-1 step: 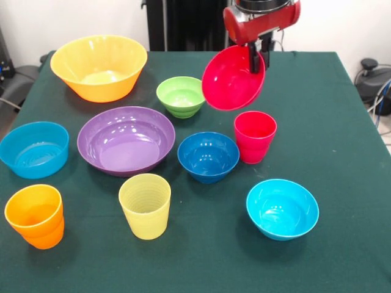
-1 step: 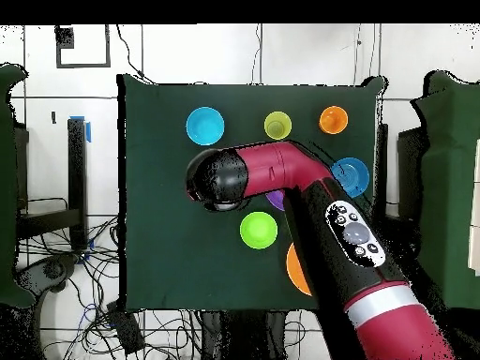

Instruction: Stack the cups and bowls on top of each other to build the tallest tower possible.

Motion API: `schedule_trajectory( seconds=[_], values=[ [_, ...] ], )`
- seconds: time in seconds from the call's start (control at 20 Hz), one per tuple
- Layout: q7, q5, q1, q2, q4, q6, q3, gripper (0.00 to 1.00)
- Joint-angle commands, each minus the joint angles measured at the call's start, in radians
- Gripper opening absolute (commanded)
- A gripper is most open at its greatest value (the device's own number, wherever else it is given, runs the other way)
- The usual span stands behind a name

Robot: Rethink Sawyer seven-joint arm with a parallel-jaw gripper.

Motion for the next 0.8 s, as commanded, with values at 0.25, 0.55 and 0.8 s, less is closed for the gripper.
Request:
schedule_trajectory(
  seconds=[0.25,0.55,0.8],
  values=[
    [-0.184,-0.121,0.007,0.11,-0.064,0.031,0.017,0.0],
    [-0.166,-0.103,-0.003,0.104,-0.056,0.07,0.023,0.0],
    [-0.169,-0.106,-0.012,0.13,-0.064,0.062,0.022,0.0]
  ],
)
